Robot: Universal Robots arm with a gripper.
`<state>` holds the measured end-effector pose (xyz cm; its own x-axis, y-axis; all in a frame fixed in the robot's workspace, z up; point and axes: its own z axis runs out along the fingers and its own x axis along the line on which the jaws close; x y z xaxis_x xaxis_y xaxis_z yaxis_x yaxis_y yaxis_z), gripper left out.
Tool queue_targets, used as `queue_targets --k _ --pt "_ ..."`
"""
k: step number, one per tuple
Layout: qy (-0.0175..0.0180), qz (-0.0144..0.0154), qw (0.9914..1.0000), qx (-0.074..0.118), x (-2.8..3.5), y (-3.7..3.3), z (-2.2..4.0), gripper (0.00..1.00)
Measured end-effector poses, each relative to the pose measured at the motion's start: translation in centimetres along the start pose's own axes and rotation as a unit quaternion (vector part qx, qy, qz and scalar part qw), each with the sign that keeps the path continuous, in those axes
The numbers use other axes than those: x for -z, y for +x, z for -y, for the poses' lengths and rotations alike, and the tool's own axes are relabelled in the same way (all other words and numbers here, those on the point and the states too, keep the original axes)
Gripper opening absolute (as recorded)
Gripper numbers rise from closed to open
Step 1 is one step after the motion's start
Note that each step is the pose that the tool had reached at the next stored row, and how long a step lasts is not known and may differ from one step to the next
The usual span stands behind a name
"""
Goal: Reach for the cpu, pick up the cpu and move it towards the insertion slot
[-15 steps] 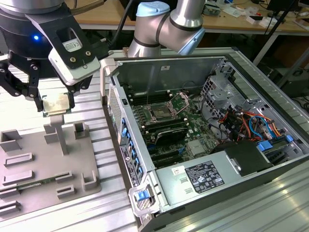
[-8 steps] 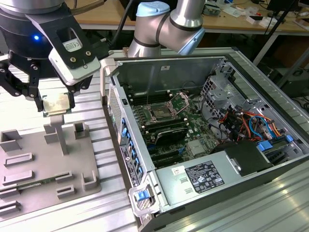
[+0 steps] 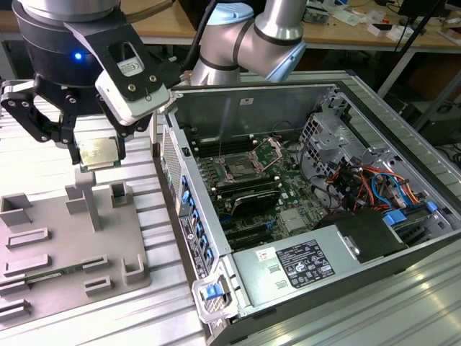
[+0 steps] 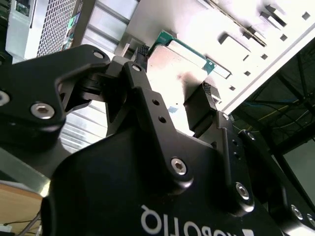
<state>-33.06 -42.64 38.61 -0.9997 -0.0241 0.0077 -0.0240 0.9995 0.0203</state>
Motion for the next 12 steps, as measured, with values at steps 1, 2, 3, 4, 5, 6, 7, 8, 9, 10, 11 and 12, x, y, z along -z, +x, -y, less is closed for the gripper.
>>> queue_targets --k 1,2,3,4,5,6,7,8,9,10,11,12 --pt "0.0 0.0 1.0 0.0 0.0 -0.12 0.01 0.55" --pt "0.0 0.0 1.0 0.0 0.0 -0.25 0.01 0.55" --pt "0.0 0.0 1.0 0.0 0.0 -0.35 0.01 0.55" --pt "0.0 0.0001 1.0 0.0 0.0 -0.53 0.01 0.55" --pt "0.0 0.0002 1.0 0.0 0.01 -0.61 0.01 0.55" --pt "0.0 0.0003 1.0 0.0 0.01 -0.67 0.01 0.55" --pt "0.0 0.0005 1.0 0.0 0.01 -0.75 0.01 0.55" --pt "0.0 0.0008 1.0 0.0 0.01 -0.88 0.01 0.55" --pt "0.0 0.0009 1.0 0.0 0.01 -0.99 0.02 0.55" --pt "0.0 0.001 1.0 0.0 0.01 -1.09 0.02 0.55" --pt "0.0 0.001 1.0 0.0 0.01 -1.2 0.02 0.55" --pt "0.0 0.0011 1.0 0.0 0.01 -1.31 0.02 0.55"
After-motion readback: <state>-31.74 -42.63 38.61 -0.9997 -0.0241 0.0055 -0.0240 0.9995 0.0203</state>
